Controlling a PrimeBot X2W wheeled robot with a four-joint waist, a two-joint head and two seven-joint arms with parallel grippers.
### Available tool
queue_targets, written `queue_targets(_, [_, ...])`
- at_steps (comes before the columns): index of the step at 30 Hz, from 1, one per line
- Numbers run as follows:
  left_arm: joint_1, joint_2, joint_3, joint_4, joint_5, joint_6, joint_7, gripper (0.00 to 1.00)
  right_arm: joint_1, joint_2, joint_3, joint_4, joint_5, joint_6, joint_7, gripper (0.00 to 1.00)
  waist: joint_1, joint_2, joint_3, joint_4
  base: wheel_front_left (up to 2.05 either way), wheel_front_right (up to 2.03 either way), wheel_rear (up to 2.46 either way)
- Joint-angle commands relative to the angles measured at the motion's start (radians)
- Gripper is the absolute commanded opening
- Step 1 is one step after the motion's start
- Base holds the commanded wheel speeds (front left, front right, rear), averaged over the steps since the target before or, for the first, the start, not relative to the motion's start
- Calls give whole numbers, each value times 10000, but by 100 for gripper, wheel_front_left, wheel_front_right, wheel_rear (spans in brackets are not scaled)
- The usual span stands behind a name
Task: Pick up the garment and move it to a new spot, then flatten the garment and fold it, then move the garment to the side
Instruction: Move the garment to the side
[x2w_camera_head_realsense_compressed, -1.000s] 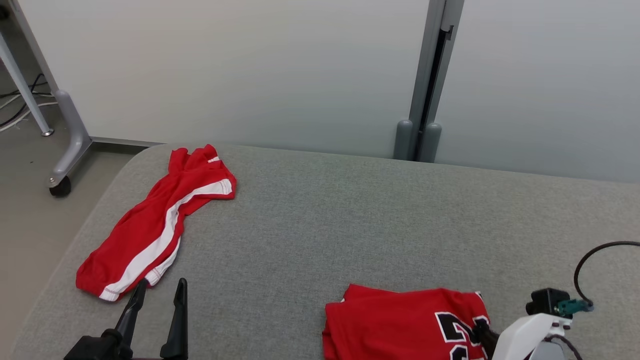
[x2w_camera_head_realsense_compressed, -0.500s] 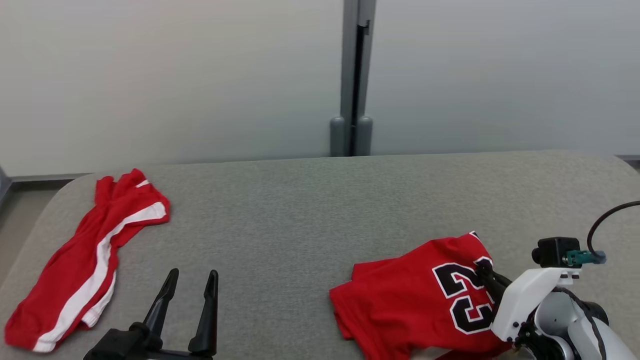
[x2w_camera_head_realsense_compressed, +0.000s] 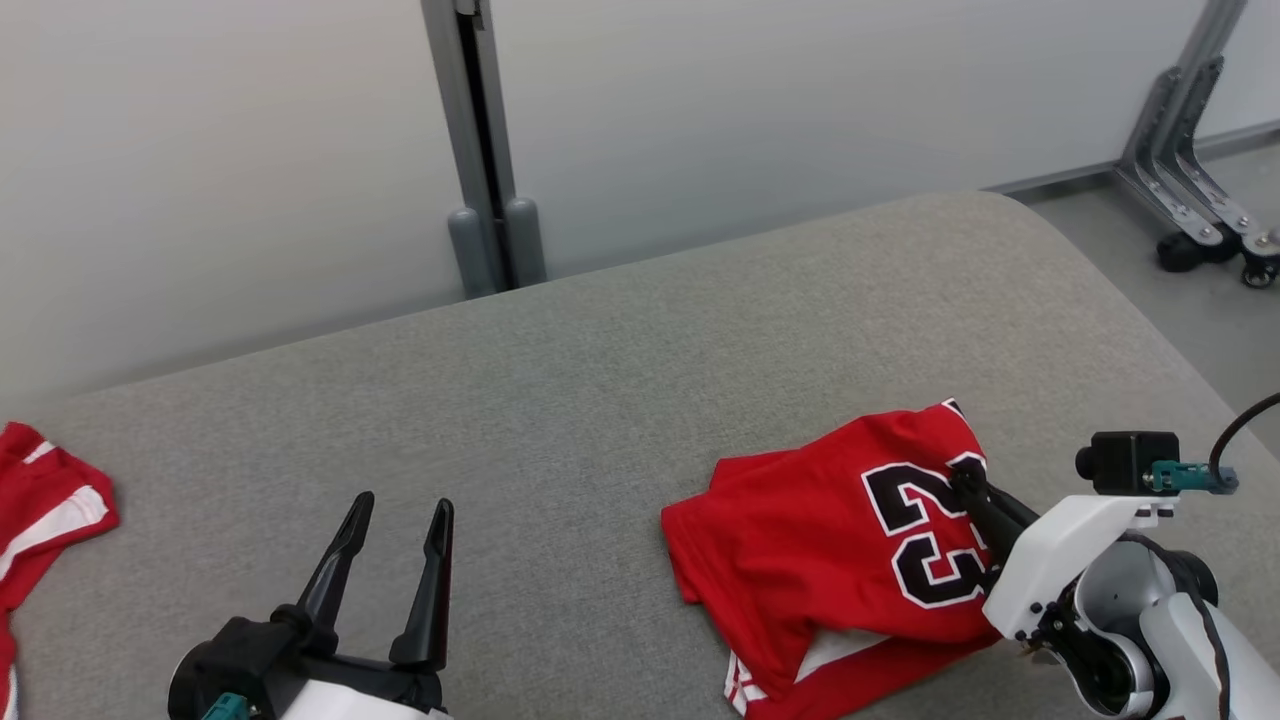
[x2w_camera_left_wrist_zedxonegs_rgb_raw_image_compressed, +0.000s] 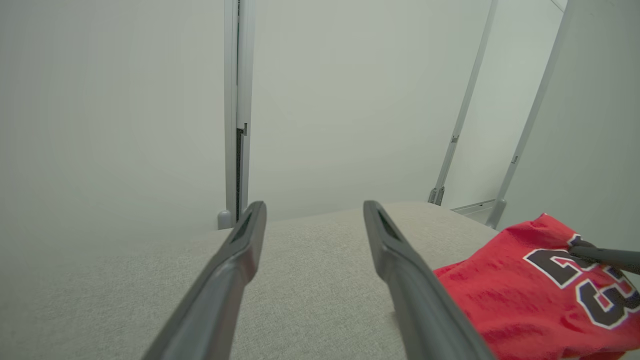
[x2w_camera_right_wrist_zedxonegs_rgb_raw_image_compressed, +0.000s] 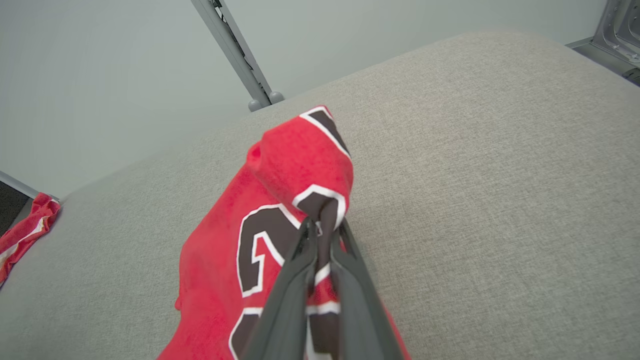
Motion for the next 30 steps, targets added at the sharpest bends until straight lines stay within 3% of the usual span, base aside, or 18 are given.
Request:
queue_targets(1, [-238,66,12,-21,86,-46,-34,100,-239,-97,63,-72,115,6,-178,0,0,0,403,-469,0,0,0])
queue_targets(6, [-397,226,24,-139,163,-63,-24,100,-867,-499,550,81,462,6,-523,0,0,0,802,-673,0,0,0])
queue_targets(15, [-1032,684,81,-662,359,-66,462,100,-2892,-1511,887,1021,1210,6,-1458,0,0,0,2067,-341,0,0,0])
queue_targets(21, [-1430,1035,164,-1206,428,-56,844,100,-4571,-2361,628,2758,1075,4,-1923,0,0,0,2919,-164,0,0,0])
queue_targets(27, [-1771,1239,170,-1628,517,5,1194,100,-6217,-2263,134,5243,137,6,-2241,0,0,0,3632,-202,0,0,0])
queue_targets(28, [-1823,1252,154,-1661,517,13,1239,100,-6422,-2200,57,5636,-45,6,-2327,4,0,0,3687,-207,0,0,0])
queue_targets(29, [-1877,1258,140,-1684,519,12,1250,100,-6596,-2039,89,5847,-195,6,-2405,38,0,0,3719,-209,0,0,0])
queue_targets(30, [-1904,1263,119,-1691,515,7,1274,100,-6747,-1929,56,6127,-304,6,-2507,85,0,0,3741,-212,0,0,0])
